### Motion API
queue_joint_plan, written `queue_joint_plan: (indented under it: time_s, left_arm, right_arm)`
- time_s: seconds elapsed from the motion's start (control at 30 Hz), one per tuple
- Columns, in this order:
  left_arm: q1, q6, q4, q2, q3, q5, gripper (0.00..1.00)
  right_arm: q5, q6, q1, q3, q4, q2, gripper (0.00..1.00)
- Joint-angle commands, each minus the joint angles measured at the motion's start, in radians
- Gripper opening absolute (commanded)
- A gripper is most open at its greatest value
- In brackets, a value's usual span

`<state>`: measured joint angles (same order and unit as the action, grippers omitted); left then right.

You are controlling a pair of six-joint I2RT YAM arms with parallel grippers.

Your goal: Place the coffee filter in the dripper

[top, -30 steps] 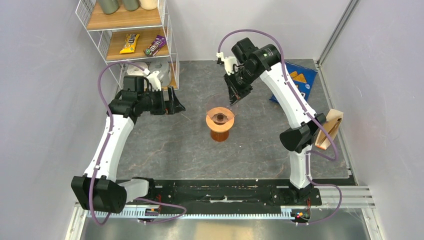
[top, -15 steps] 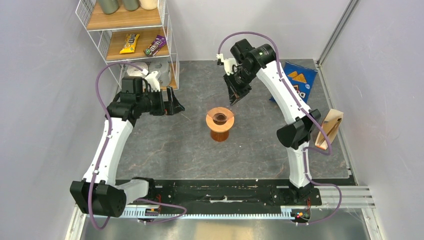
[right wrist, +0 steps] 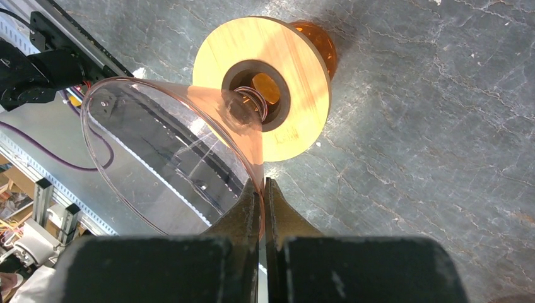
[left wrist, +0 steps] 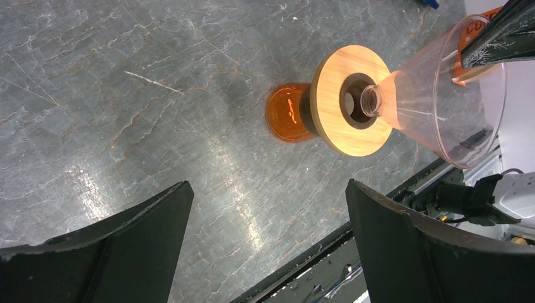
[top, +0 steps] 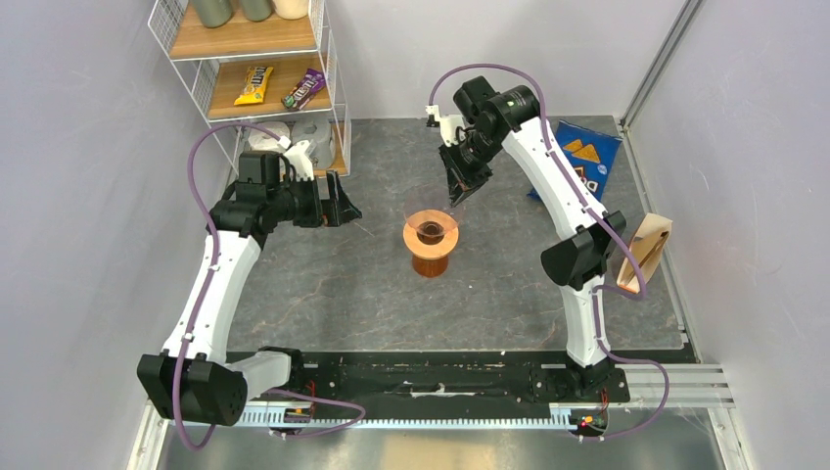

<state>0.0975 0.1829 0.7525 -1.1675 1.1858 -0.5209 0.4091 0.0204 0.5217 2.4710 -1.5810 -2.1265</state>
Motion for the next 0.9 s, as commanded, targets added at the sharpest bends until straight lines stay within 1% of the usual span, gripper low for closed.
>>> queue_joint_plan:
  time_s: [0.0, 0.73, 0.8, 0.87]
  left_arm:
    - [-0.004, 0.004, -0.038, 0.02, -0.008, 0.012, 0.99]
    - [-0.004, 0.015, -0.044, 0.016, -0.005, -0.008, 0.99]
    - [-0.004, 0.013, -0.045, 0.016, -0.005, -0.007, 0.99]
    - [-0.004, 0.012, -0.045, 0.014, -0.005, -0.007, 0.99]
  right_arm:
    - [0.04, -0.001, 0.003, 0.015, -0.126, 0.0, 0.0]
    - [0.048, 0.005, -0.014, 0.013, -0.126, -0.053, 0.0]
    - [0.053, 0.008, -0.014, 0.013, -0.126, -0.059, 0.06]
    - [0.056, 0.006, -0.014, 0.015, -0.124, -0.066, 0.08]
